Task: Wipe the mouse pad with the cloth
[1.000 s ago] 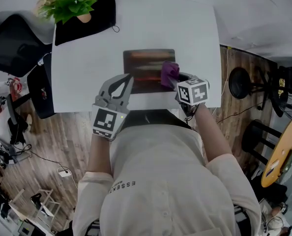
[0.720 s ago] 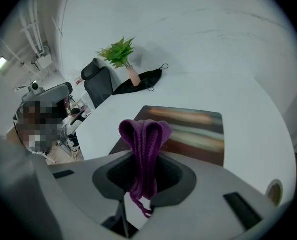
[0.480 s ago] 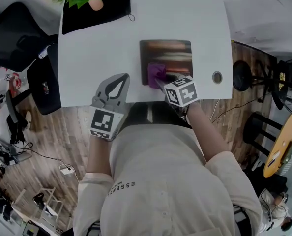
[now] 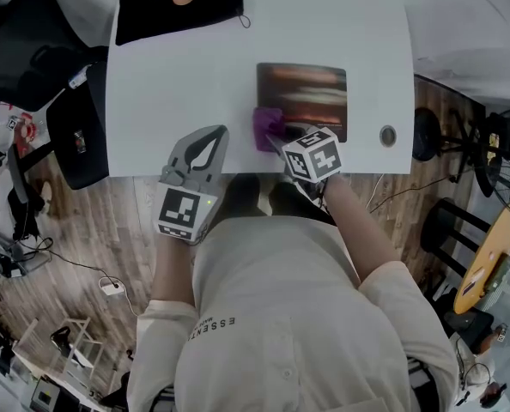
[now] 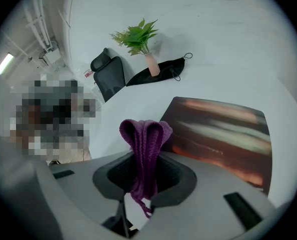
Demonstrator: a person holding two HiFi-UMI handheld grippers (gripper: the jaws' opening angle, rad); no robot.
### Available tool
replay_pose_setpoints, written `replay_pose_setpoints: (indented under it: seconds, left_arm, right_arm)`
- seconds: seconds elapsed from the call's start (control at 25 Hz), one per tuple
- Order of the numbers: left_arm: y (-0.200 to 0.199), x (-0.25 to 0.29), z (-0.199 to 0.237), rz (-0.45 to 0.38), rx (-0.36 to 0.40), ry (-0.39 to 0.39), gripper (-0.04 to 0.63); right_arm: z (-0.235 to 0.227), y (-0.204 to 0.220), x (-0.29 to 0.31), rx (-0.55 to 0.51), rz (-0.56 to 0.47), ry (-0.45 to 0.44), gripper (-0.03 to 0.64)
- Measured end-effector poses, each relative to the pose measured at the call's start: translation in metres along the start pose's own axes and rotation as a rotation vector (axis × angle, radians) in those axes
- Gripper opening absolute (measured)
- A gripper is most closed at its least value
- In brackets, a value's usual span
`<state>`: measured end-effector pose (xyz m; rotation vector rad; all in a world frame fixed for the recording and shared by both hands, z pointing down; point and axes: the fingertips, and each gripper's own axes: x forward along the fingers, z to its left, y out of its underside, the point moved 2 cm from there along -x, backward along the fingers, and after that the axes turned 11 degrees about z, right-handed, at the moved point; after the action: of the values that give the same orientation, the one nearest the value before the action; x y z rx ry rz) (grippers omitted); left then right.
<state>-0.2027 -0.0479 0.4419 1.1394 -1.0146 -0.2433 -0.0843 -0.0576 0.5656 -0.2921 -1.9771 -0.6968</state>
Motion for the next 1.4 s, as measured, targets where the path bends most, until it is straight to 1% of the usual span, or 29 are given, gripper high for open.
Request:
replay_pose_setpoints:
  seconds: [0.32, 0.56, 0.96, 1.4]
  left_arm:
    - [-0.006, 0.017, -0.01, 0.014, 0.005, -0.005, 0.002]
    - [-0.02, 0.032, -0.023, 0.007, 0.008, -0.013, 0.002]
    - [-0.043, 0.069, -0.072, 0.012, 0.043, 0.028, 0.002]
    - [-0.063, 0.098, -0.108, 0.007, 0.06, 0.034, 0.002]
  right_arm:
    - [-0.016, 0.005, -0.004, 0.009, -0.002, -0.028, 0.094]
    - [-0.043, 0.019, -0.019, 0.035, -0.011, -0.021, 0.094]
    - [-0.092, 0.049, -0.05, 0.085, -0.029, -0.01, 0.094]
    - [-0.143, 0.084, -0.082, 0.134, -0.042, 0.015, 0.094]
